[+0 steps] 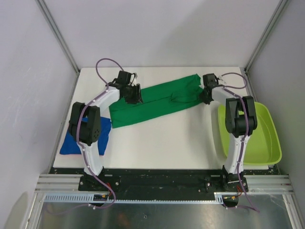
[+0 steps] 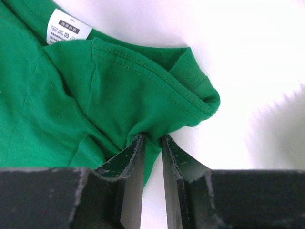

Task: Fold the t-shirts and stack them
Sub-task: Rotate the tshirt 90 degrees

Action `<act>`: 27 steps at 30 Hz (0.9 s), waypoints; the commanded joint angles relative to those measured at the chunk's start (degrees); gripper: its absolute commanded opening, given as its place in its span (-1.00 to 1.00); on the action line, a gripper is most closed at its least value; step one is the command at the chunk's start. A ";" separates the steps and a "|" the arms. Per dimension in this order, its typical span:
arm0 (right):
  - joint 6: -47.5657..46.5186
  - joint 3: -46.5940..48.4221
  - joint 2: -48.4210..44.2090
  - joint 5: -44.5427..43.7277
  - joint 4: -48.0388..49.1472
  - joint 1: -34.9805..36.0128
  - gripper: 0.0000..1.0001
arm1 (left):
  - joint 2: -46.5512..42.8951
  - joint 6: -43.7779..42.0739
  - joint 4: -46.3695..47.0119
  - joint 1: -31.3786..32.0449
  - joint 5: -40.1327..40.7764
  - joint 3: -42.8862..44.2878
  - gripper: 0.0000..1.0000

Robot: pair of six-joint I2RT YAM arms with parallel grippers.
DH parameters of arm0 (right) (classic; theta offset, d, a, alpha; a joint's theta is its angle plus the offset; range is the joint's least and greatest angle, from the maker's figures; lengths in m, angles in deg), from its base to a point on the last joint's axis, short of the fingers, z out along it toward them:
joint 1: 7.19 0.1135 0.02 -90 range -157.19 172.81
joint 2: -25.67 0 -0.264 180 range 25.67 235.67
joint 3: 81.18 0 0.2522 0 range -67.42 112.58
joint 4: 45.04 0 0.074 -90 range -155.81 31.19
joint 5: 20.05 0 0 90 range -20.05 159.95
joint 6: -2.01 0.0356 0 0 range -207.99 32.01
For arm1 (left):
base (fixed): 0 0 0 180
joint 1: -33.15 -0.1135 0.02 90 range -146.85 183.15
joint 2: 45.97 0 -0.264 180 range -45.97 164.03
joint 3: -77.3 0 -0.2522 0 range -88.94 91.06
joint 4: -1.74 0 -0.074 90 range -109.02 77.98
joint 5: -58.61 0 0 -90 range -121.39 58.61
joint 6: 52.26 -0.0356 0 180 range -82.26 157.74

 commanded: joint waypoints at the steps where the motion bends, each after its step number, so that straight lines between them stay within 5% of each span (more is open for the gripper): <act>1: -5.84 11.99 8.52 -3.02 -6.38 -1.97 -0.51 | 1.39 -0.25 0.59 -0.21 2.48 2.46 -0.03; 12: -14.24 38.83 23.55 -5.53 -14.83 -5.42 -0.43 | -4.05 -3.45 -0.89 1.20 10.54 -5.67 -0.05; 27: -18.97 40.08 18.62 -2.49 -14.63 -8.02 0.07 | -6.38 -6.34 -6.82 8.49 22.82 -9.32 -0.06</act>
